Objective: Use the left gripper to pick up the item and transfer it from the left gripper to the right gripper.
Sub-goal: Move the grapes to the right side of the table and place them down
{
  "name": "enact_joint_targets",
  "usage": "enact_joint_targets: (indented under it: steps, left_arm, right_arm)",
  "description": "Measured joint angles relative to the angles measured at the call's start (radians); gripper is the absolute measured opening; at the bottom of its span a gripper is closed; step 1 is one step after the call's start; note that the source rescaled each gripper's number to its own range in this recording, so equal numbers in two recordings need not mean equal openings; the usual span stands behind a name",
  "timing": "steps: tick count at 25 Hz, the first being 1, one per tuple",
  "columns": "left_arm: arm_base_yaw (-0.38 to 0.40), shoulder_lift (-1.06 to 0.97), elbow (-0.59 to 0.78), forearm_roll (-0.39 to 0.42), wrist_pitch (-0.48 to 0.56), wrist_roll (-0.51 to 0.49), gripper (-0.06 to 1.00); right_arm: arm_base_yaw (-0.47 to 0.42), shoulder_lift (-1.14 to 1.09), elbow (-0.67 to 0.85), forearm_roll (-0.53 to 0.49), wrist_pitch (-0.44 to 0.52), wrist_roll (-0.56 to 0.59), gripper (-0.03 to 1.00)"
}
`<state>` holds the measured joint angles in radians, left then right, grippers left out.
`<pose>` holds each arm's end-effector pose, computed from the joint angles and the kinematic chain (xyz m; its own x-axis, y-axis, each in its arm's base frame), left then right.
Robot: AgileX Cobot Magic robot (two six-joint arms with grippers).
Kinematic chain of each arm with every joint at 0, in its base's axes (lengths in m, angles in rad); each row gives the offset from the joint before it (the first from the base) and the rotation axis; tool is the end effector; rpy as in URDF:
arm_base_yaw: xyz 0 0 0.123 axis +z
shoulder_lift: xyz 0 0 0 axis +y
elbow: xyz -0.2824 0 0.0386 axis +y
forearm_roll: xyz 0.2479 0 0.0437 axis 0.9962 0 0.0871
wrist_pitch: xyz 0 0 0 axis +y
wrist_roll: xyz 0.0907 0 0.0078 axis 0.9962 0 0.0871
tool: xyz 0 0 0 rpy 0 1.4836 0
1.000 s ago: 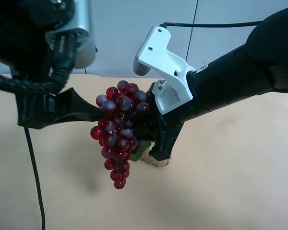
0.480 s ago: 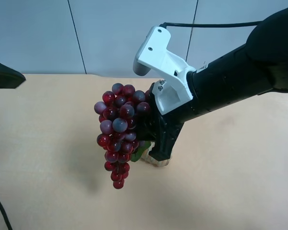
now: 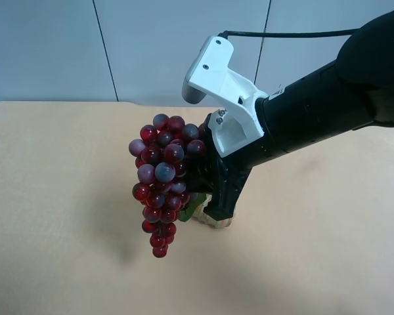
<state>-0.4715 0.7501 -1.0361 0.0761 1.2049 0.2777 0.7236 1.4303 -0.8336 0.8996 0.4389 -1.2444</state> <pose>0.0977 -0.0425 0.3885 -0.5043 0.5933 -0.6275 0.5890 0.7677 0.2525 0.1960 0.2137 0.2436 -0.1867 -0.6477 -0.7386 -0.9431 0.3289 -0.0500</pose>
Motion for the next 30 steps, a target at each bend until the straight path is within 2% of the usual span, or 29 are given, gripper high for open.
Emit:
enact_joint_targets:
  steps: [5,10,14,20,24,30]
  left_arm:
    - [0.006,-0.161,0.114,-0.089,0.006,0.004,1.00]
    - [0.006,-0.319,0.217,-0.167,0.009,-0.032,1.00]
    - [0.006,-0.442,0.314,-0.182,0.012,-0.079,1.00]
    - [0.006,-0.633,0.436,-0.189,0.013,-0.089,1.00]
    - [0.006,-0.741,0.473,-0.190,0.009,-0.090,1.00]
    - [0.006,-0.753,0.487,-0.191,-0.025,-0.094,1.00]
  right_arm:
    - [0.000,0.000,0.000,0.000,0.001,0.000,0.02]
    - [0.000,0.000,0.000,0.000,0.001,0.000,0.02]
    - [0.000,0.000,0.000,0.000,0.001,0.000,0.02]
    - [0.000,0.000,0.000,0.000,0.001,0.000,0.02]
    - [0.000,0.000,0.000,0.000,0.001,0.000,0.02]
    - [0.000,0.000,0.000,0.007,0.001,0.000,0.02]
